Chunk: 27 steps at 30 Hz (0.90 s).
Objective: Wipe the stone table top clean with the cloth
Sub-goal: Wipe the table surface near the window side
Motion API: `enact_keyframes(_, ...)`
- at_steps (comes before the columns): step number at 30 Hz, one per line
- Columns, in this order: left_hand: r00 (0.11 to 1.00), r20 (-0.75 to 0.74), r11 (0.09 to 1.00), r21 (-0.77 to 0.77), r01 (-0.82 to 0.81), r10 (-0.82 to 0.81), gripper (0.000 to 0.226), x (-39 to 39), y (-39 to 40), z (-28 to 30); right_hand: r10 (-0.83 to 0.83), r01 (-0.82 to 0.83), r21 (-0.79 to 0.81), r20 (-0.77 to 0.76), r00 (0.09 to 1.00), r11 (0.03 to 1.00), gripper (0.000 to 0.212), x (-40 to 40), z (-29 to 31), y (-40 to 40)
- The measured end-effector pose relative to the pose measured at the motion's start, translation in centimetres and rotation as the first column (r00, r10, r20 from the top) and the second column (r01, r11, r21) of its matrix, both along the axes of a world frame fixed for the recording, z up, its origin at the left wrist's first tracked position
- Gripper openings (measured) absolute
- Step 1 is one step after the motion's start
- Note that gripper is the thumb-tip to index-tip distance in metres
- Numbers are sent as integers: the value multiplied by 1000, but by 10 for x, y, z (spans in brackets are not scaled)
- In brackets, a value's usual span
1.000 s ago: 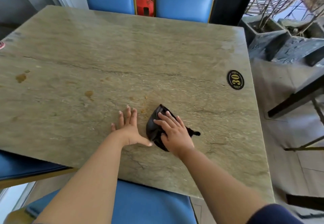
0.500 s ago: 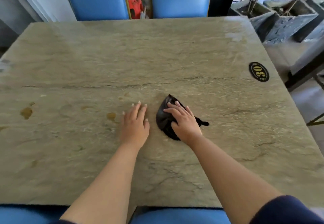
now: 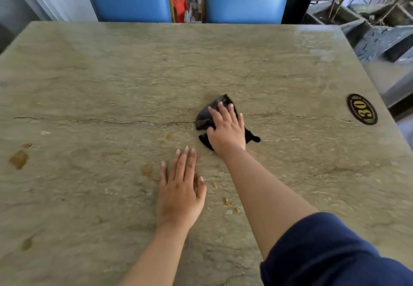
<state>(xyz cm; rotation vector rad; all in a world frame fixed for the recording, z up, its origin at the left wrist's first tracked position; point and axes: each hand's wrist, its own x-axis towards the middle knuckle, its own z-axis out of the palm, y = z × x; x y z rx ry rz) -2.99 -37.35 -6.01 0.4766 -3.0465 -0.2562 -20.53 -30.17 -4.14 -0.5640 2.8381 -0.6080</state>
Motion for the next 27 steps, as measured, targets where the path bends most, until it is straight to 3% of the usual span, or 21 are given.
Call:
enact_keyframes(5,992,-118,984,178,-25,46,62,6,-3,2,393,-390,-166,-16,919,906,53,34,2,27)
enact_keyframes(7,974,-189,941,333,-54,122,54,9,-9,4,379,-379,-164,-32,925,911,54,31,0,46)
enact_keyframes(9,965,-211,909,412,-58,157,50,12,-19,8,250,-252,-127,-33,968,959,56,21,-1,42)
enact_keyframes(13,957,-248,964,251,-85,149,49,25,-55,17,-6,6,31,27,1000,999,57,15,3,-20)
enact_keyframes(15,956,-223,978,132,-162,189,48,33,-81,15,55,-57,54,45,997,997,59,26,3,-52)
enact_keyframes(17,956,-137,965,33,-259,261,52,44,-105,11,220,-220,34,16,975,975,65,51,2,-73)
enact_keyframes(19,936,-24,937,0,-350,350,57,54,-121,3,398,-398,16,-48,916,917,67,79,1,-79)
enact_keyframes(22,921,5,920,-34,-389,390,63,61,-125,-4,538,-540,-1,-83,839,842,56,79,-4,-69)
enact_keyframes(24,918,-3,917,-32,-397,397,65,59,-124,-4,497,-499,5,-82,864,867,51,57,-6,-71)
enact_keyframes(27,917,-7,916,-44,-398,398,65,58,-124,-4,298,-295,50,-68,952,954,52,26,-6,-100)
